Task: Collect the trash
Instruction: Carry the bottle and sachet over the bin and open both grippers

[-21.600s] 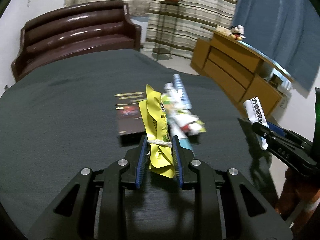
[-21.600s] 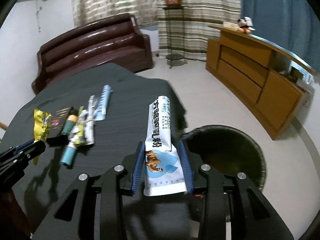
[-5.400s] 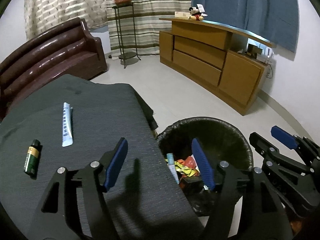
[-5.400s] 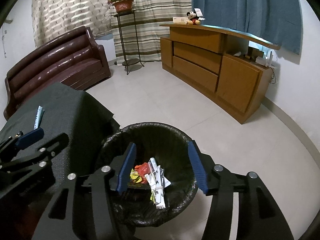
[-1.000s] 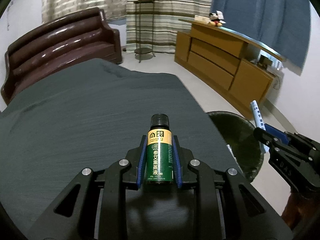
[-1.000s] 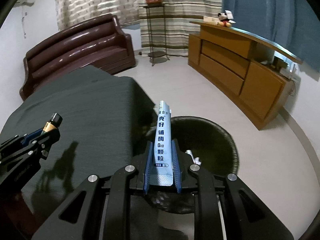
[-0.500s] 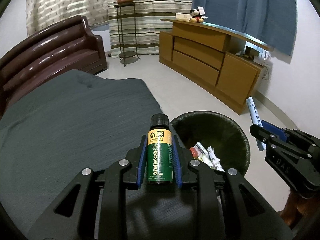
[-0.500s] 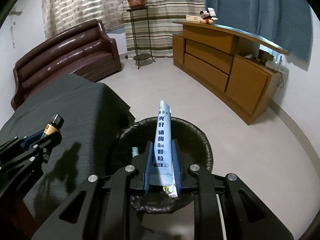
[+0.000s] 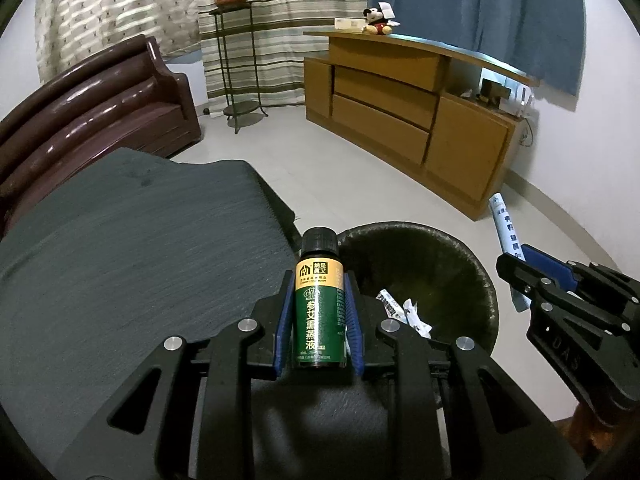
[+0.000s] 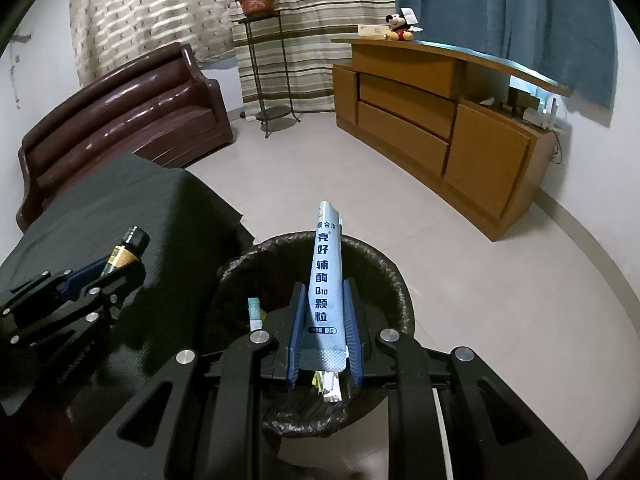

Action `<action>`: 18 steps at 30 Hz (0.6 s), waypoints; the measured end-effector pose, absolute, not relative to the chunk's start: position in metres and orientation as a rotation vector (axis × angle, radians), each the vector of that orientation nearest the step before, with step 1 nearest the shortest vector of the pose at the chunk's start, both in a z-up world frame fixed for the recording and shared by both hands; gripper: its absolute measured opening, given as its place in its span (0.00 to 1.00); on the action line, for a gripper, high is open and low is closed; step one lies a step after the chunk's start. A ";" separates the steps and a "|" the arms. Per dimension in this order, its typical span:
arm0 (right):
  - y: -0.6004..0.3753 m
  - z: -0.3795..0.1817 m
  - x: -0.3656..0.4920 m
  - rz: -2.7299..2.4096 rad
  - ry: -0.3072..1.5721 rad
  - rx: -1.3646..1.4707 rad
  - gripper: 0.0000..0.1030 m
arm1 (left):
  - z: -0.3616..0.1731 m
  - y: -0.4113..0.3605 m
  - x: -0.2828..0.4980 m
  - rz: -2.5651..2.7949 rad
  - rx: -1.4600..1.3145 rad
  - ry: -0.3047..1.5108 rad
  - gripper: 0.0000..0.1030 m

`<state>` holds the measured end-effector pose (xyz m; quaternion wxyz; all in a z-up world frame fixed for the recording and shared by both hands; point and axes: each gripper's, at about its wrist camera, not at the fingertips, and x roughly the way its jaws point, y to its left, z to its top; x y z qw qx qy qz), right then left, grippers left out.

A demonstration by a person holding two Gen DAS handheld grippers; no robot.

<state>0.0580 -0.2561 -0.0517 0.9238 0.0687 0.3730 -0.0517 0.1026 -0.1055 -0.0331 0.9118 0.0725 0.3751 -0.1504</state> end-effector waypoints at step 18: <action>-0.265 -0.063 0.070 -0.110 0.779 0.164 0.19 | -0.039 -0.125 0.120 -0.325 0.181 0.779 0.22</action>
